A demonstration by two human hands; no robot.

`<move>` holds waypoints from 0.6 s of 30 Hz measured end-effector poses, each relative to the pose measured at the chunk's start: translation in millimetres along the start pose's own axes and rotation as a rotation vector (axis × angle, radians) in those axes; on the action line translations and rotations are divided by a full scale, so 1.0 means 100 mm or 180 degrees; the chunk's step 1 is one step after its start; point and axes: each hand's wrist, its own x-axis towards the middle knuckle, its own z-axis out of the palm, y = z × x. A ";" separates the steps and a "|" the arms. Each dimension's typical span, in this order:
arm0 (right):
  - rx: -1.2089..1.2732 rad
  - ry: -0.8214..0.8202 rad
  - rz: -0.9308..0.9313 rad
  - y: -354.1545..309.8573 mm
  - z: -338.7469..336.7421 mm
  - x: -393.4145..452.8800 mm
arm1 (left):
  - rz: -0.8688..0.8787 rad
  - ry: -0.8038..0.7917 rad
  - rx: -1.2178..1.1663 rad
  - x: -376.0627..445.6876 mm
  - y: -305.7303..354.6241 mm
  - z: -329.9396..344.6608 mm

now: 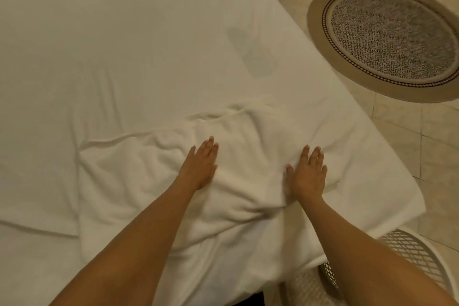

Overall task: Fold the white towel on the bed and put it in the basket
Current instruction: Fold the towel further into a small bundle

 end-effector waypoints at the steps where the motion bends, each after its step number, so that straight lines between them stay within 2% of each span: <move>1: 0.0007 -0.0010 0.0087 0.02 0.02 0.06 | 0.0071 0.0030 0.0029 0.16 0.08 -0.05; 5: 0.0100 -0.0273 0.0305 0.14 0.15 0.20 | 0.0309 0.0160 0.0222 0.78 0.36 -0.28; 9: 0.0321 -0.0555 0.0232 0.25 0.28 0.26 | 0.0622 0.0200 0.0404 1.34 0.64 -0.55; 14: 0.0415 -0.0561 0.0188 0.29 0.48 0.32 | 0.1124 -0.0005 0.0952 1.93 0.91 -0.68; 18: 0.0441 -0.0468 0.0187 0.33 0.62 0.36 | 0.1307 -0.0256 0.1318 2.16 0.93 -0.56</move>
